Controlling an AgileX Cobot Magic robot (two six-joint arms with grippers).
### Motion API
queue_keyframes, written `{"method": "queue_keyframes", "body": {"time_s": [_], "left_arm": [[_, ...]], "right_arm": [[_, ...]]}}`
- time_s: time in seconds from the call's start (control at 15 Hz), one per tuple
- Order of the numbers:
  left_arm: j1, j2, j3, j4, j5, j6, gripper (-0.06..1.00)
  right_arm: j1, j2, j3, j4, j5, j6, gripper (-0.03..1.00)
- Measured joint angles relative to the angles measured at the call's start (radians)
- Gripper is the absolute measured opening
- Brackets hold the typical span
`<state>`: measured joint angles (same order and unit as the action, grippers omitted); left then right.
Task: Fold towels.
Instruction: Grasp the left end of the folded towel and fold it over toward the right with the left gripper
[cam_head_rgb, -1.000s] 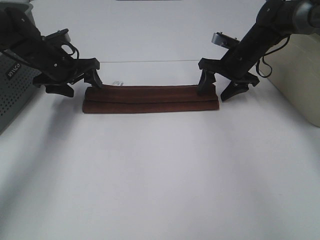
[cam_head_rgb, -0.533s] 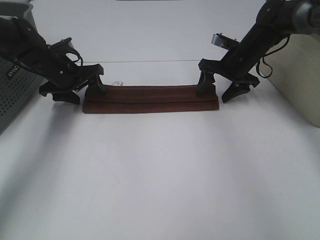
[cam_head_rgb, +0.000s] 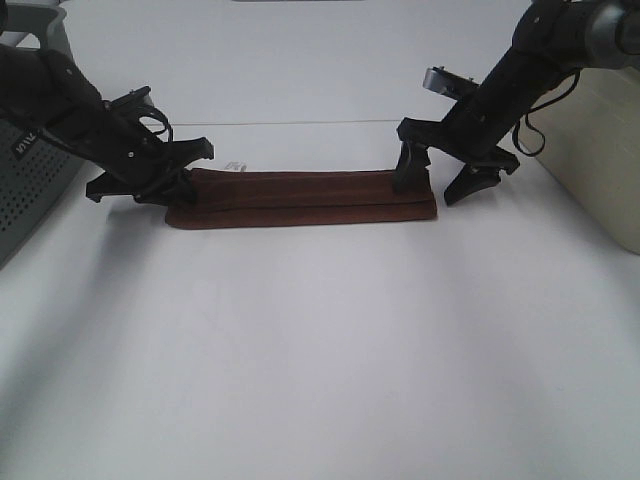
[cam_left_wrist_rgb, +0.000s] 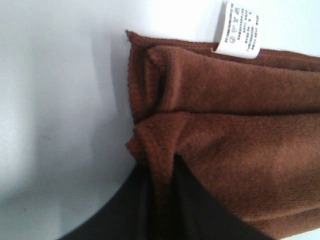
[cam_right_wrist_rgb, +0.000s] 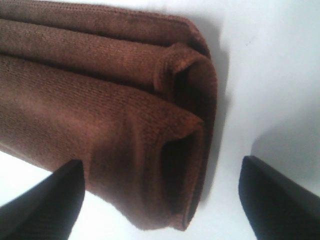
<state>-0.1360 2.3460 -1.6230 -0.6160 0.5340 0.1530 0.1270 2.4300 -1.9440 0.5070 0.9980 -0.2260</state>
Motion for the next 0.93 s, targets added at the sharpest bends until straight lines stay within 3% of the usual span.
{"method": "queue_keyframes", "body": {"time_s": [0.07,0.33,0.53,0.67,0.73,0.8,0.93], "left_arm": [[0.000,0.000,0.000,0.005,0.000,0.000,0.04],[0.015,-0.024,0.000,0.050,0.022,-0.011,0.04],[0.043,-0.103,-0.007,0.179,0.057,-0.096,0.04],[0.043,-0.144,-0.044,0.254,0.137,-0.144,0.04],[0.043,-0.154,-0.083,0.266,0.200,-0.177,0.04],[0.043,-0.154,-0.083,0.266,0.200,-0.177,0.04],[0.002,-0.158,-0.217,0.270,0.323,-0.241,0.04]], "right_arm": [[0.000,0.000,0.000,0.000,0.001,0.000,0.79],[0.000,-0.013,0.000,-0.006,0.018,0.000,0.79],[0.000,-0.034,0.000,-0.009,0.020,0.000,0.79],[0.000,-0.035,0.000,-0.009,0.026,0.000,0.79],[0.000,-0.035,0.000,-0.009,0.030,0.000,0.79],[0.000,-0.035,0.000,-0.009,0.030,0.000,0.79],[0.000,-0.035,0.000,-0.009,0.053,0.000,0.79]]}}
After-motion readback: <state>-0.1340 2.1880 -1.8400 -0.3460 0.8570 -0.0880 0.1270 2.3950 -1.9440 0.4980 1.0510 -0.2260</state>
